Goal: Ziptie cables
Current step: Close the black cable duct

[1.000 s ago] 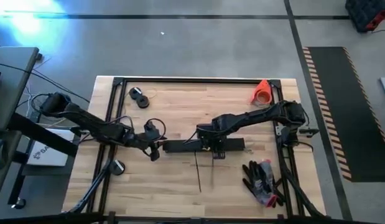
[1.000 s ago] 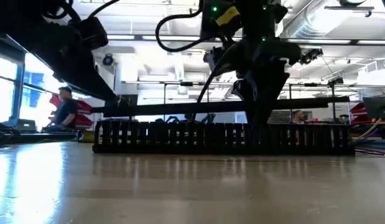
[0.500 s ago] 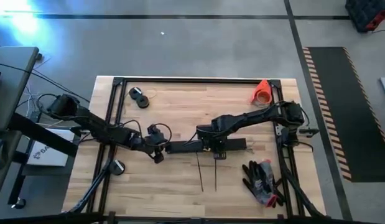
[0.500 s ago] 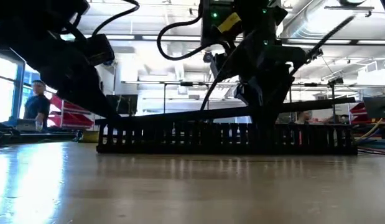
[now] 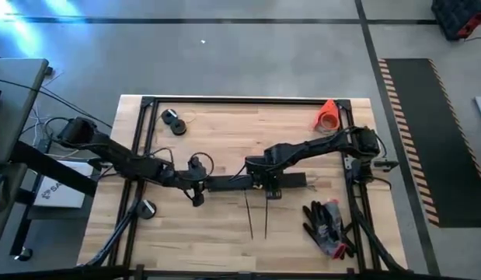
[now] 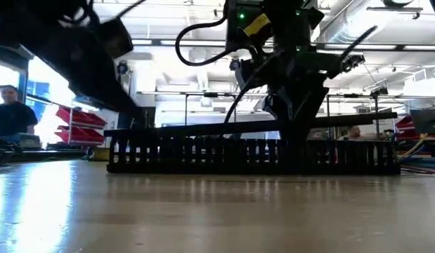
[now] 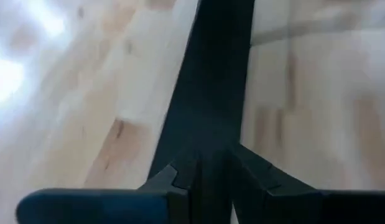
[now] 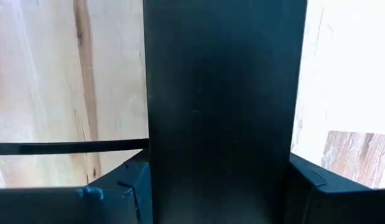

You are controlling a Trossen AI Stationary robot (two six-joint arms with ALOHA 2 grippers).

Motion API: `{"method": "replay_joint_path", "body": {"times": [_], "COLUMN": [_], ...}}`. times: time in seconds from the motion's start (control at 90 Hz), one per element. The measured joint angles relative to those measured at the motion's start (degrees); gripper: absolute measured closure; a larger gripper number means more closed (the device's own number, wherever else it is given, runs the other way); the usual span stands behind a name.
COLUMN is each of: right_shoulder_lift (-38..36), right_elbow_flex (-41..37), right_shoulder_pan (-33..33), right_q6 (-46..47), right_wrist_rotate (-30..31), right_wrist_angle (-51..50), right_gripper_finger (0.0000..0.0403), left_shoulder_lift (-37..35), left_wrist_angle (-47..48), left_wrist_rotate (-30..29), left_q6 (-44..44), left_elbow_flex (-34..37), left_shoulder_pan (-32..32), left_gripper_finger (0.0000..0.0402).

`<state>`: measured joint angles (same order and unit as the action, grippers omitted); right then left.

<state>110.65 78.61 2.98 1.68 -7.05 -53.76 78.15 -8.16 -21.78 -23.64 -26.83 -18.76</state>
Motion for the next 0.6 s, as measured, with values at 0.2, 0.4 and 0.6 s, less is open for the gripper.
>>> {"method": "replay_joint_path", "body": {"times": [0.2, 0.4, 0.6], "right_shoulder_lift": [0.0, 0.0, 0.0], "right_elbow_flex": [-0.2, -0.2, 0.1], "right_shoulder_pan": [0.0, 0.0, -0.2], "right_q6": [-0.3, -0.6, -1.5], "right_wrist_rotate": [-0.1, -0.1, -0.1], "right_wrist_angle": [-2.5, -2.7, -2.4], "right_gripper_finger": [0.0204, 0.0204, 0.0097], "left_shoulder_lift": [8.3, 9.4, 9.4], "left_wrist_angle": [-6.0, -6.8, -7.4], "left_wrist_rotate": [0.2, 0.5, 1.8], "left_q6": [-1.6, -2.0, -1.7], "left_elbow_flex": [-0.4, -0.5, -0.4], "left_shoulder_pan": [0.0, 0.0, 0.0], "left_gripper_finger": [0.0367, 0.0367, 0.0367]}}
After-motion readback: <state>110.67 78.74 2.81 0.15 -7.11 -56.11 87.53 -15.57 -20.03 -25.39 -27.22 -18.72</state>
